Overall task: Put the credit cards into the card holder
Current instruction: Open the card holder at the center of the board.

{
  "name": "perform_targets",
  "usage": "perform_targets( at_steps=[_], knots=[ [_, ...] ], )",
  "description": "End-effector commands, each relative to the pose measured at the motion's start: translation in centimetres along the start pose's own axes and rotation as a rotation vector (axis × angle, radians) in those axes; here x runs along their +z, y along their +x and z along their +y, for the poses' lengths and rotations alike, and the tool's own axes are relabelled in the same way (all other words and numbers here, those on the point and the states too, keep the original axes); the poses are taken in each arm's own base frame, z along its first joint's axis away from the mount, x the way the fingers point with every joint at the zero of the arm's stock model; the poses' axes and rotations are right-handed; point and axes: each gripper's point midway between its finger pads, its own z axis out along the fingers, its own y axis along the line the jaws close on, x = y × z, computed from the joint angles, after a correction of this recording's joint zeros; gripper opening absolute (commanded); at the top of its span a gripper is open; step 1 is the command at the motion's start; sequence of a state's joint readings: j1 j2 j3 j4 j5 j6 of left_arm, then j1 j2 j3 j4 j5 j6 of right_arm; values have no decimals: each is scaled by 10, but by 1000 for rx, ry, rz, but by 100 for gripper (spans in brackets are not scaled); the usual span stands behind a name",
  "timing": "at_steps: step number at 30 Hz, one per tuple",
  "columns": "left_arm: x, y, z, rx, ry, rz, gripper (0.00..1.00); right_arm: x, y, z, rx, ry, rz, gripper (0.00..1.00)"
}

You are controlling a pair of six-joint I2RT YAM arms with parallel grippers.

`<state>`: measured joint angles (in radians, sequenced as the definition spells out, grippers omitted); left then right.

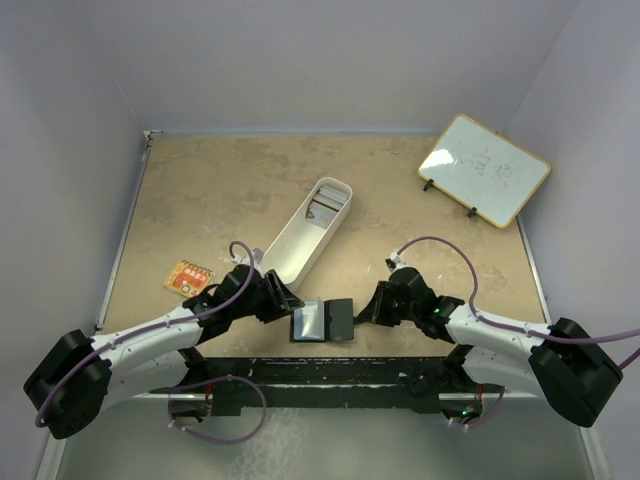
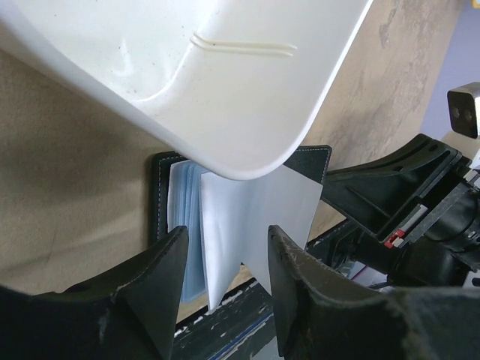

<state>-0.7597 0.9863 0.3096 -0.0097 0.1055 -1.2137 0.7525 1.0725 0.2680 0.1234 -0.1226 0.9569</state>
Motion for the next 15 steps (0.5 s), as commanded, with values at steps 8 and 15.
perform_targets(
  at_steps=[8,15],
  knots=[
    [7,4,-21,-61,130,23,45,1,-2,3,-17,-23,-18,0],
    [12,5,-18,-67,117,24,46,0,-3,4,-18,-26,-20,0]
  ],
)
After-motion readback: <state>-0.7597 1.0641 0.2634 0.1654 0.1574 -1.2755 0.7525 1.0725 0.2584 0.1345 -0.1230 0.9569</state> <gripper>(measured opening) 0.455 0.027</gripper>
